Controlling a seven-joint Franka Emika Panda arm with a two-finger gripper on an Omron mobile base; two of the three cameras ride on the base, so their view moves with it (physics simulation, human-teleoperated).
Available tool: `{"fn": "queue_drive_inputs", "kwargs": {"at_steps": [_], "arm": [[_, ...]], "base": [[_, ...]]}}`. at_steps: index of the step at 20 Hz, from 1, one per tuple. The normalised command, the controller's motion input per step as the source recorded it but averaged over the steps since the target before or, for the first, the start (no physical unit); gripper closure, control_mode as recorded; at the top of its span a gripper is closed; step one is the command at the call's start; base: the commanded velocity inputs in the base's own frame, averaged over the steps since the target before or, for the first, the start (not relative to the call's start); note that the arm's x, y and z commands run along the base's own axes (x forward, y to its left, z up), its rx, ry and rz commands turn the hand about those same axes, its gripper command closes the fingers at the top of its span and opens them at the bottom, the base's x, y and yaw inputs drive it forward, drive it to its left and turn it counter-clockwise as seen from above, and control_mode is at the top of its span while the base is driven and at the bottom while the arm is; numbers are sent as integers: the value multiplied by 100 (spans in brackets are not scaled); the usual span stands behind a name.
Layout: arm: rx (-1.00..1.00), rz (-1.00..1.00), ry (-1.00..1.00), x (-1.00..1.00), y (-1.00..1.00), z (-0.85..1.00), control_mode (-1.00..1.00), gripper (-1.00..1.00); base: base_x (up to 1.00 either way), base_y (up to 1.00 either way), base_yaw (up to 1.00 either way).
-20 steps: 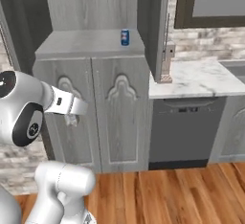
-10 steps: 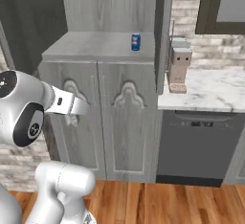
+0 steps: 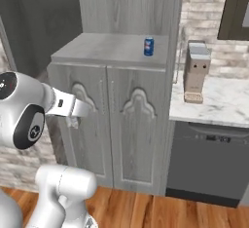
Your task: Pick the boxed drink, boxed drink, can from the counter and place them in the open cabinet.
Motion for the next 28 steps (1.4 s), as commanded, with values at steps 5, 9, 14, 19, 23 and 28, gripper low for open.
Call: {"fn": "queue_drive_inputs", "kwargs": {"at_steps": [5,9,14,19,23,28], "arm": [[0,0,0,0,0,0,100,100],[0,0,0,0,0,0,100,100],[0,0,0,0,0,0,100,100],[0,0,0,0,0,0,100,100],[0,0,0,0,0,0,100,100],[0,0,0,0,0,0,100,100]], "base": [[45,-15,20],[47,-25,17],[48,-28,13],[36,-31,11],[34,-34,10],[48,-26,7]]}}
